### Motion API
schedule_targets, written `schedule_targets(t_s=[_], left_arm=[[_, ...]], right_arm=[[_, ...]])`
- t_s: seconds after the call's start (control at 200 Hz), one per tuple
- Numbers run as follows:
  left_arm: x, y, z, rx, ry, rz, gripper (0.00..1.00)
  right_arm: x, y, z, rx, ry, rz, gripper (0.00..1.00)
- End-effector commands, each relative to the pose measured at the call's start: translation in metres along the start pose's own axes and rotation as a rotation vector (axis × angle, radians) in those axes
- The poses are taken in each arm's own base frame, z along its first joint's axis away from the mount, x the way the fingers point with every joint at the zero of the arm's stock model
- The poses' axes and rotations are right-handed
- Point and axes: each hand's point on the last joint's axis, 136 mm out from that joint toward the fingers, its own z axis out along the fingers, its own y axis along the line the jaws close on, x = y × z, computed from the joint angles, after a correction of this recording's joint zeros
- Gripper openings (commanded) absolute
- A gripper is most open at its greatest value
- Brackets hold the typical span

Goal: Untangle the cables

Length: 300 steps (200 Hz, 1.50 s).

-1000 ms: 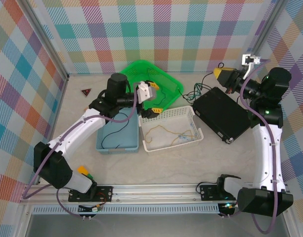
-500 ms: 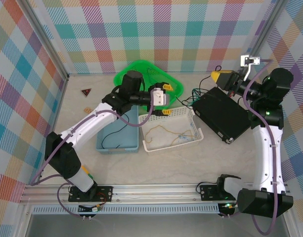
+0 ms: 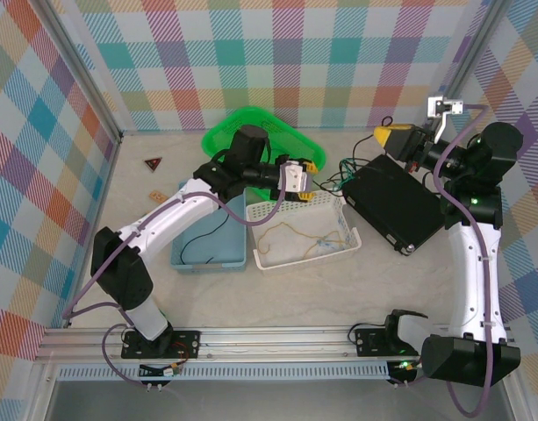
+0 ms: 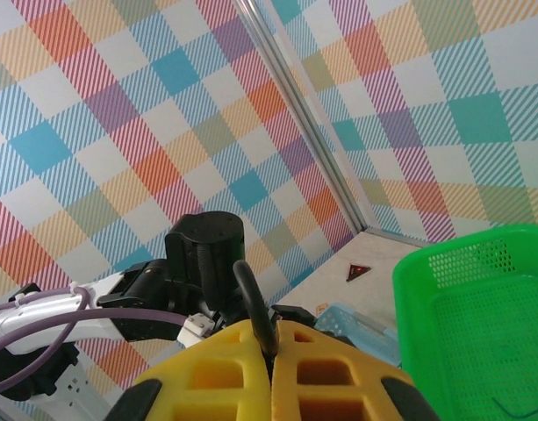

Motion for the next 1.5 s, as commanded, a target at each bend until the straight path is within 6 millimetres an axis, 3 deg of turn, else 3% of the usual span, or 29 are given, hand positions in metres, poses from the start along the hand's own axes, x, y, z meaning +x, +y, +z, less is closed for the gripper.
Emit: schedule_targets(t_s=[0.0, 0.355, 0.565, 0.99, 1.495], left_arm=[[-0.016, -0.005, 0.000, 0.036, -0.044, 0.028, 0.39], [-0.025, -0.018, -0.010, 0.111, -0.038, -0.038, 0.00], [-0.025, -0.032, -0.018, 0.168, -0.013, -0.081, 0.00], [-0.019, -0.042, -0.041, 0.095, 0.089, -0.266, 0.00], [0.004, -0.060, -0.083, 0.011, 0.187, -0.344, 0.00]], right_arm=[[-0.001, 0.006, -0.002, -0.015, -0.001, -0.026, 0.00], [0.000, -0.029, 0.005, 0.041, 0.003, 0.055, 0.00], [0.001, -0.058, 0.005, 0.162, 0.005, 0.054, 0.00], [-0.020, -0.149, -0.014, 0.568, -0.069, 0.087, 0.00], [-0.050, -0.211, -0.036, 0.763, -0.172, 0.135, 0.00]])
